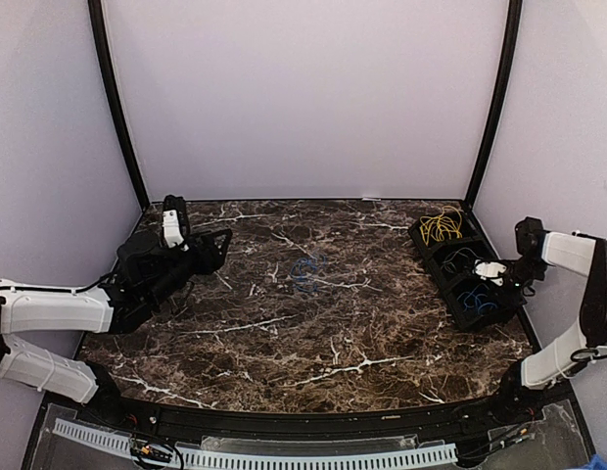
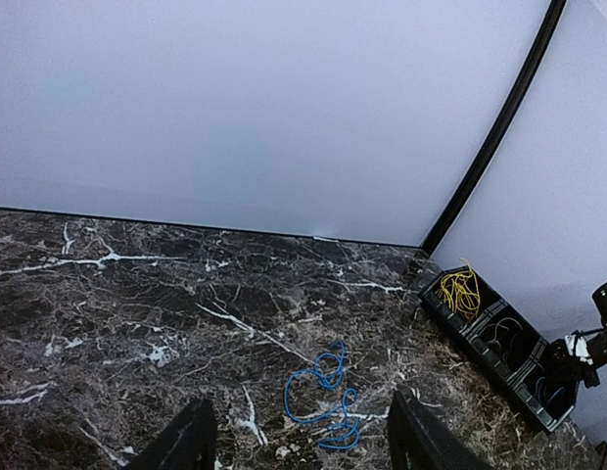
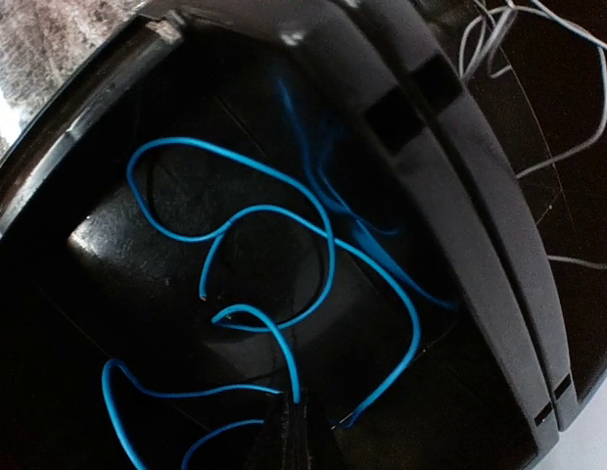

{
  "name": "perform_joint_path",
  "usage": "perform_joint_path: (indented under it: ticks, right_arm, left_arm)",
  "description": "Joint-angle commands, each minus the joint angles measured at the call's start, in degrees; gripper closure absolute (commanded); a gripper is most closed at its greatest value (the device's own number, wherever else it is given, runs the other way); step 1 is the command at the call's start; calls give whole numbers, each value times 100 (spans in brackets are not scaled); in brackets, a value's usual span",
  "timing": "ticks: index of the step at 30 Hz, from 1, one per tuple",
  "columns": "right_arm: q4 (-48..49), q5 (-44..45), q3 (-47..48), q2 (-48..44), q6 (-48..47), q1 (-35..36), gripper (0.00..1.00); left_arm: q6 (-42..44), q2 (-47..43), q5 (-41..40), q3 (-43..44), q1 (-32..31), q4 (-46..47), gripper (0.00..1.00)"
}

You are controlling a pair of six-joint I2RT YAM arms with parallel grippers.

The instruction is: Untangle the cables

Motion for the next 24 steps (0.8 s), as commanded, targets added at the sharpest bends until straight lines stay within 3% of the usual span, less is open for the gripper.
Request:
perform_joint_path:
  ticks: [1, 7, 9, 19, 24]
  right_arm:
    - [-203, 153, 395, -186, 277, 9, 92]
    - [-1291, 4, 907, -1112, 115, 28, 44]
    - [-1476, 51, 993, -1334, 84, 63, 38]
    - [-1769, -797, 1431, -1908, 1000, 597, 35]
    - [-1662, -1049, 1257, -2043, 1306, 926, 34]
  left_arm:
    - [-84, 503, 471, 483, 21, -439, 37]
    - [-181, 1465, 961, 1346, 16, -1583, 37]
    - [-146, 1835, 1296, 1570, 16, -1790, 38]
    - [244, 3633, 2863, 2921, 16, -2433, 49]
    - [571, 4147, 2889, 3278, 16, -2668, 48]
